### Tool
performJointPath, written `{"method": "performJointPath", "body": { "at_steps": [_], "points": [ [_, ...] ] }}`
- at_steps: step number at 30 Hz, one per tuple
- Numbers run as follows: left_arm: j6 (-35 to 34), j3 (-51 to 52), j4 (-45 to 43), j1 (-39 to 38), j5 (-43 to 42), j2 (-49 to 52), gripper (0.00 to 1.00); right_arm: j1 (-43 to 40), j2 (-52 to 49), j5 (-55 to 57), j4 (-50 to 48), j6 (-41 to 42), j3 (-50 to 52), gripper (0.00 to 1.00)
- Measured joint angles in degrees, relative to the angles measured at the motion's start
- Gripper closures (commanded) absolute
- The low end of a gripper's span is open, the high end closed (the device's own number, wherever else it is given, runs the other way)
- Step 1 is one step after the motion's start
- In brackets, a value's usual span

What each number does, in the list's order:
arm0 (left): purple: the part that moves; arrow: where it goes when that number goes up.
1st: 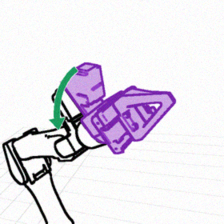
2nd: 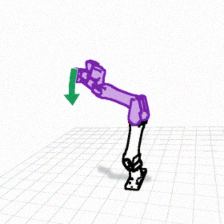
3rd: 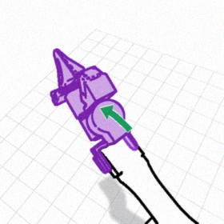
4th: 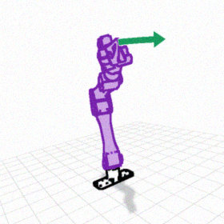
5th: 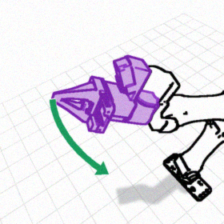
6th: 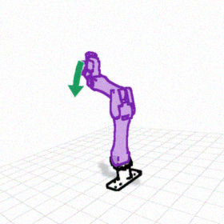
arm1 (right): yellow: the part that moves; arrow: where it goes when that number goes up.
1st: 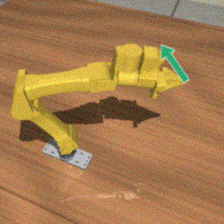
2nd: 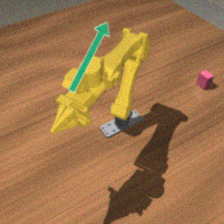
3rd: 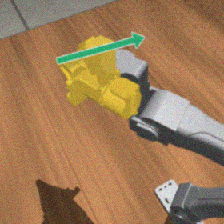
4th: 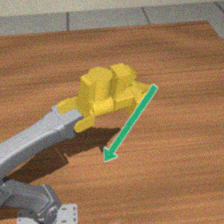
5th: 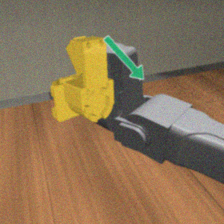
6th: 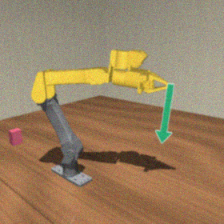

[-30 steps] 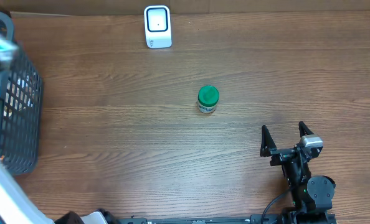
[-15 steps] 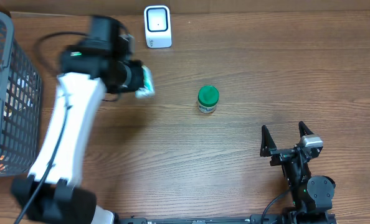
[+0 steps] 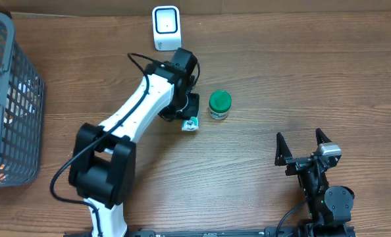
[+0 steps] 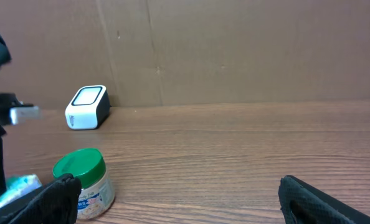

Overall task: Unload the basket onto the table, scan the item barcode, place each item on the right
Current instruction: 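Carry wipes packet with left gripper to scanner front, then place wipes packet on table and move left gripper to basket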

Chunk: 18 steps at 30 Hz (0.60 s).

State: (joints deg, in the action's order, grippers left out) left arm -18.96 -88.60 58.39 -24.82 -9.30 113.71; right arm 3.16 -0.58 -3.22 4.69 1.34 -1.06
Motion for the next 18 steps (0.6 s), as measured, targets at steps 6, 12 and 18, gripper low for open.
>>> {"method": "performJointPath", "body": {
  "at_steps": [6,12,18],
  "points": [
    [-1.49,0.02,-0.2,0.17,0.31,1.73,0.65,0.0,0.0,-0.02,0.0,-0.02,0.0,0.0],
    [-2.27,0.02,-0.44,0.15,0.55,1.73,0.28,0.0,0.0,-0.02,0.04,0.0,0.0,0.0],
    [-2.08,-0.11,0.98,0.5,0.57,1.7,0.27,0.0,0.0,0.0,0.0,-0.02,0.0,0.0]
  ]
}}
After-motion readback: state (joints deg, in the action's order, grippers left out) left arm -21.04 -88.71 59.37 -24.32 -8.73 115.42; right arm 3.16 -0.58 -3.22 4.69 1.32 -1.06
